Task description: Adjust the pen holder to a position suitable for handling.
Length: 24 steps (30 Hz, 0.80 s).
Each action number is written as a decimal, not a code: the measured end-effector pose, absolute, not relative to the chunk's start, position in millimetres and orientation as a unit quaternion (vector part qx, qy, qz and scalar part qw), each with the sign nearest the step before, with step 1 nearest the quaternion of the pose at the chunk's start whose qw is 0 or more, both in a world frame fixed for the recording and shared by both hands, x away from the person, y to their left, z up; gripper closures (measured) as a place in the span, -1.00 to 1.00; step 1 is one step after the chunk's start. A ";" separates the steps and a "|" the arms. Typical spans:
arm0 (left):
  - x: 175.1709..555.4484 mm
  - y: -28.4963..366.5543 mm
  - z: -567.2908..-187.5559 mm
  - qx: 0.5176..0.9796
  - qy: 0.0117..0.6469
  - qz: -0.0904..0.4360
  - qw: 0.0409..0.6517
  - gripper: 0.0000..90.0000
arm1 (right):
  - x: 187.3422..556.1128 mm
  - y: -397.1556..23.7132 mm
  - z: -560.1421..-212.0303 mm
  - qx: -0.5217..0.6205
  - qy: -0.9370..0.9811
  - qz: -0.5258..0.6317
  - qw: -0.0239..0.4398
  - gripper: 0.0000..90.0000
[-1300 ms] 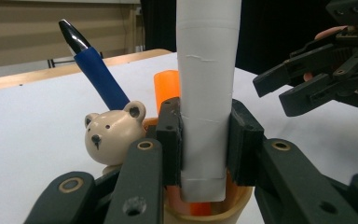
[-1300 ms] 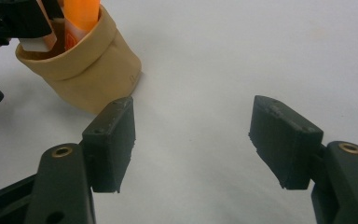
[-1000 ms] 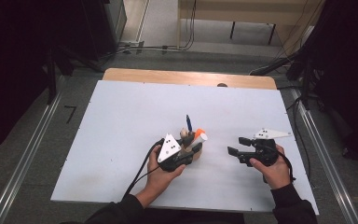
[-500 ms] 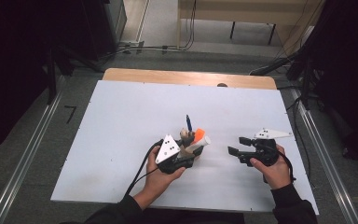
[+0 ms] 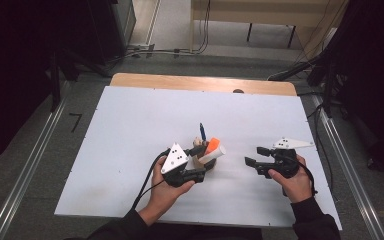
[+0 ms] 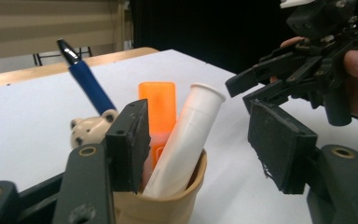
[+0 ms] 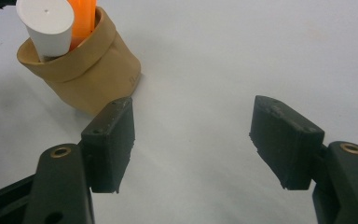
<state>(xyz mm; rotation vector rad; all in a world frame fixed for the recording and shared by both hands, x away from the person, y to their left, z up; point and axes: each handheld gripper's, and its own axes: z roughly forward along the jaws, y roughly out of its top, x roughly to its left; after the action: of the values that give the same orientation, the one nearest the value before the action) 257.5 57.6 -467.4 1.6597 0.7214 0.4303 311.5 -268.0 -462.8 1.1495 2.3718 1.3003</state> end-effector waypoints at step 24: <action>258.5 77.9 -461.3 0.712 0.352 0.196 0.575 -0.39 | 311.5 -269.2 -463.6 0.396 0.801 0.436 0.107 -0.42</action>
<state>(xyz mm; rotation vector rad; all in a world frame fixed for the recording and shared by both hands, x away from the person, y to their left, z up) 258.5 77.9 -461.3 1.6673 0.8252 0.4595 311.5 -269.2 -463.6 1.1664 2.3568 1.2849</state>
